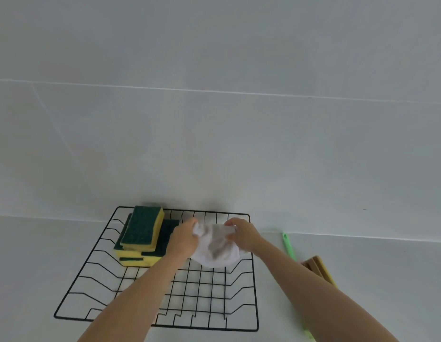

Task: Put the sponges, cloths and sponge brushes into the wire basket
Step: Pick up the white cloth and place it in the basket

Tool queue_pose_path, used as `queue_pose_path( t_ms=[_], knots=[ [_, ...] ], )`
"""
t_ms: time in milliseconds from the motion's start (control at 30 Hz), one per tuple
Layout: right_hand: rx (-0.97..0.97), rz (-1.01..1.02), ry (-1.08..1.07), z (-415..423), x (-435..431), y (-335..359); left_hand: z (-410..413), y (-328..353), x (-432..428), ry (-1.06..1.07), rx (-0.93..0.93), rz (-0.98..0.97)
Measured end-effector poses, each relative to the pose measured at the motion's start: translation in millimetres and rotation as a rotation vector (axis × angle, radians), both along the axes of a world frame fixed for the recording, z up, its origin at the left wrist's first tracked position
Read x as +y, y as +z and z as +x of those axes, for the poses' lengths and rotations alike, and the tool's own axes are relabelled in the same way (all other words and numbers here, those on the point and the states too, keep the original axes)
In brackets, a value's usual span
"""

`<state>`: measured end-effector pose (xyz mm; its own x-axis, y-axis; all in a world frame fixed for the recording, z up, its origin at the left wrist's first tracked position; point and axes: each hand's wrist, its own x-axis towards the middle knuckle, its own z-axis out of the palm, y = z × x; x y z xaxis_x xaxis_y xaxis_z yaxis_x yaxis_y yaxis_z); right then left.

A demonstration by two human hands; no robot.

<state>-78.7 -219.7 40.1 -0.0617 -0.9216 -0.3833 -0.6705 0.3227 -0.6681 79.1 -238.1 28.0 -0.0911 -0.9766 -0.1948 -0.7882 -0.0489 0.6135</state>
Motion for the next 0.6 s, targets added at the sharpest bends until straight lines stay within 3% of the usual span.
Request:
queue_pose_path(
  t_ms=[600],
  knots=[
    [0.45,0.142,0.292,30.9,-32.8,-33.7,-13.2,-41.5,-19.8,-0.006,-0.298,0.077]
  ],
)
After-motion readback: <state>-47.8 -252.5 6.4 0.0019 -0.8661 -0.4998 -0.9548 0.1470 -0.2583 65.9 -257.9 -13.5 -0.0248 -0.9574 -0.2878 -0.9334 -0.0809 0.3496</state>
